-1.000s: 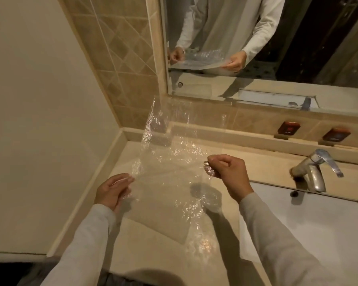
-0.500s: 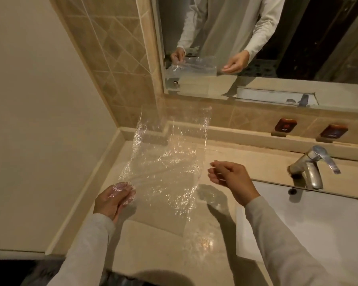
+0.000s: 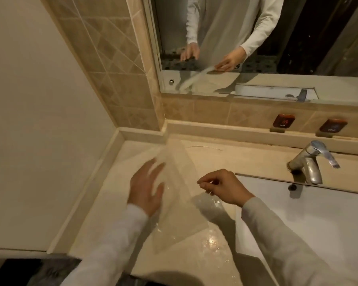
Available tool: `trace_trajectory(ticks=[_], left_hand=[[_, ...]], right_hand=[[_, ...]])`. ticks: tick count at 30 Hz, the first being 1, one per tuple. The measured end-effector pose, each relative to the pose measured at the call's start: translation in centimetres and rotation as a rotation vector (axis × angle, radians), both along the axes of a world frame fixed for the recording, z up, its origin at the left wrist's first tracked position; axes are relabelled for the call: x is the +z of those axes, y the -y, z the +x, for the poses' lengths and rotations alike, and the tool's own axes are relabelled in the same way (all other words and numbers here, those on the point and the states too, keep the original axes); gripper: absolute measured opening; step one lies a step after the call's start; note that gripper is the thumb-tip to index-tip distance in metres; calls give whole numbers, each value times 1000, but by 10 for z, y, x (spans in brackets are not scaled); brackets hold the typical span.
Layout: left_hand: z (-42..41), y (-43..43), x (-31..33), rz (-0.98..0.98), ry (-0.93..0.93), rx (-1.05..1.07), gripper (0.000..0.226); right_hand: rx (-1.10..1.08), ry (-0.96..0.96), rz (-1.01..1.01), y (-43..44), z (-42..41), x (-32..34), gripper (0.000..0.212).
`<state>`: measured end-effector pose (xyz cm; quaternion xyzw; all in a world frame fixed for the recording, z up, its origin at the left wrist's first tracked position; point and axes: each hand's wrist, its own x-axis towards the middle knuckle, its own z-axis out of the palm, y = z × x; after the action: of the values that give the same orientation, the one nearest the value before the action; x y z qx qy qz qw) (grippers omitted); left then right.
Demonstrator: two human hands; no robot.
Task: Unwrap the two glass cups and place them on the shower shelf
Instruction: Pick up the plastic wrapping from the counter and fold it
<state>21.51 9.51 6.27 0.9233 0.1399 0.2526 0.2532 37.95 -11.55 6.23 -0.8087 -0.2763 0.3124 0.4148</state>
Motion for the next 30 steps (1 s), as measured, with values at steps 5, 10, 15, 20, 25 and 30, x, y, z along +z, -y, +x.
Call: trace_trajectory(ticks=[5,10,15,20,25,30], left_hand=[[94,27,57,562,-434,-490,30],[116,22,70,286,-485,-541,22],[114,31,71,182,-487,-578,16],[108,35,77,259,-97,-478,18],[76,12,43,-569,44,231,92],[80,7,4,-1579,-284,134,83]], right_hand=[[111,38,-39,18,24,34,11],[13,9,14,46,33,48,8],[112,38,-82,50,34,58,18],[3,75,60,10,28,75,11],[-281,-5,302,17,23,95,10],[-579,-164,507,55,-3,98,15]])
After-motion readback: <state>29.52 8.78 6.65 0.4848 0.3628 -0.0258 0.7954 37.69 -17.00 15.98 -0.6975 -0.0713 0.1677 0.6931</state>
